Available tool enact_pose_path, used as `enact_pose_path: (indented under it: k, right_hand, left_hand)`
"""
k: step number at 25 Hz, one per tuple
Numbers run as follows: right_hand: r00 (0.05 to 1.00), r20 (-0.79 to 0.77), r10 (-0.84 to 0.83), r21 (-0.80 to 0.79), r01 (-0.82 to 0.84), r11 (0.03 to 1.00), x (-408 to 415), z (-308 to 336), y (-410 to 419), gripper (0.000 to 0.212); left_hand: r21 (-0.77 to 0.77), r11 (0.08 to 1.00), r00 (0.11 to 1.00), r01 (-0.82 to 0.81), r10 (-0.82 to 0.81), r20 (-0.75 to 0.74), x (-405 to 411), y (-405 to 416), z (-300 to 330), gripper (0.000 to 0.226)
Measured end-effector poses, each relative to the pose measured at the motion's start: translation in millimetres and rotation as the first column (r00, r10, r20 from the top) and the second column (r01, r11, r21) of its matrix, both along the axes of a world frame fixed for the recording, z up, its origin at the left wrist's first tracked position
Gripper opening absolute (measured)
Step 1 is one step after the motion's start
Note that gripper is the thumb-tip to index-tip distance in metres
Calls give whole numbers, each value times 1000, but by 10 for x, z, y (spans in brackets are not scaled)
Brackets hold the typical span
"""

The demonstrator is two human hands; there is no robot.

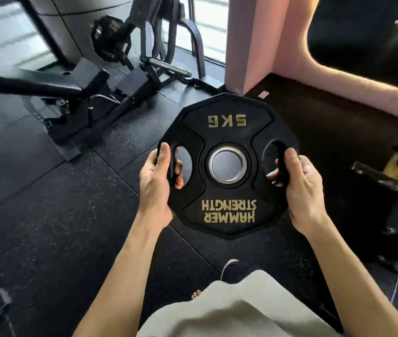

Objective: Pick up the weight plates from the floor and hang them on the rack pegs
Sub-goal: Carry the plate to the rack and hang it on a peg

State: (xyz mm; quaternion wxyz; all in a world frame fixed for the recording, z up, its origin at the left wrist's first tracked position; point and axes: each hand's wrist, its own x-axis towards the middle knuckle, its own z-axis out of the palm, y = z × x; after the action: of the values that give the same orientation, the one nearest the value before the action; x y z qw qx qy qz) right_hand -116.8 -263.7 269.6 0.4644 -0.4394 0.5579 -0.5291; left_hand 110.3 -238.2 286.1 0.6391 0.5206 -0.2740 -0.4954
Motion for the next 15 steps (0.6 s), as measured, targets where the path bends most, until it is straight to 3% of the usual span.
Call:
enact_pose_path:
  k: [15]
  right_hand:
    - [961,88,-261,15,261,965,84,51,-3656,32]
  left_hand:
    - [-62,952,954,299,-300,-22,76,-4238,30,31]
